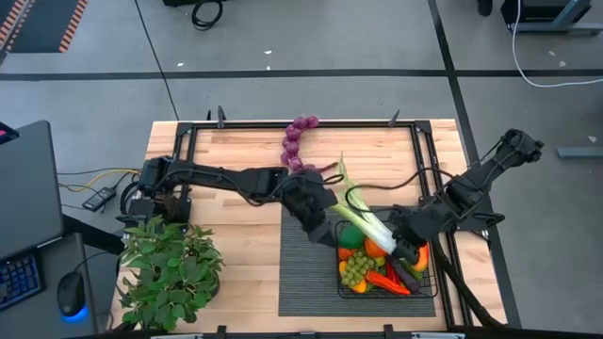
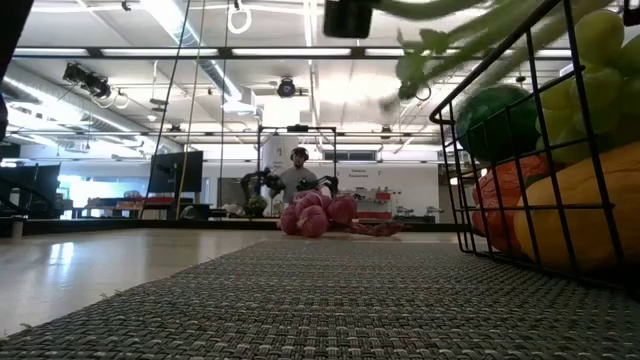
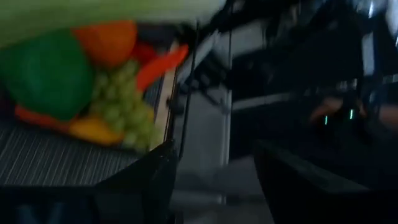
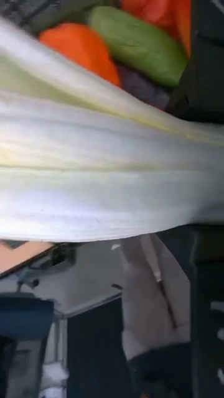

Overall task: Build produce basket
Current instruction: Put the celery into the wire basket, then put the garlic into the wire basket

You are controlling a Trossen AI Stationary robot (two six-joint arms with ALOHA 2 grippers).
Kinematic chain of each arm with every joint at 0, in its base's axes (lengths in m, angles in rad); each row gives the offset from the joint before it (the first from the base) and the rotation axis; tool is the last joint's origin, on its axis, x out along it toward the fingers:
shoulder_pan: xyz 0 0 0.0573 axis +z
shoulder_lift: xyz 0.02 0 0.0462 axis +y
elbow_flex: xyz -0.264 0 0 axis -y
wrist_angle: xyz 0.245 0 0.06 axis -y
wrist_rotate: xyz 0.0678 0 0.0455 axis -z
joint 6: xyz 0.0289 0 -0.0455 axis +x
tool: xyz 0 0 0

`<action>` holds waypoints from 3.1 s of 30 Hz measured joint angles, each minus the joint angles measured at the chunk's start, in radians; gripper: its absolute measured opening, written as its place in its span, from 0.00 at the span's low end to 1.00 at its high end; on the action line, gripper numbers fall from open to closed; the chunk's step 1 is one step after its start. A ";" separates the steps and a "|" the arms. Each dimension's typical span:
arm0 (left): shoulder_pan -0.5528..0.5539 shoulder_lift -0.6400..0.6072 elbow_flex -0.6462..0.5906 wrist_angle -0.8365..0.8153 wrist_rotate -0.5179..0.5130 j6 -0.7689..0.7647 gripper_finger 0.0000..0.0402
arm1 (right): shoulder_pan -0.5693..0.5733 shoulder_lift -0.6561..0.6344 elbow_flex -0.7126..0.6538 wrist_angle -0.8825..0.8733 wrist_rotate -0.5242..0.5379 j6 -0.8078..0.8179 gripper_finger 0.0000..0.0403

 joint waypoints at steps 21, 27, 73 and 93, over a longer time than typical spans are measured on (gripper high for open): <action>0.198 -0.275 0.000 -0.293 -0.128 0.299 0.47 | 0.311 0.062 -0.059 -0.081 -0.004 -0.088 0.38; 0.250 -0.298 0.001 -0.294 -0.175 0.269 0.47 | 0.373 0.063 -0.101 -0.052 0.013 0.001 0.42; 0.614 0.013 0.006 -0.520 -0.443 0.290 0.77 | 0.436 -0.019 -0.119 -0.067 0.216 0.557 0.90; 0.737 0.242 0.007 -0.495 -0.269 0.330 0.89 | 0.434 -0.026 -0.118 -0.066 0.252 0.778 0.90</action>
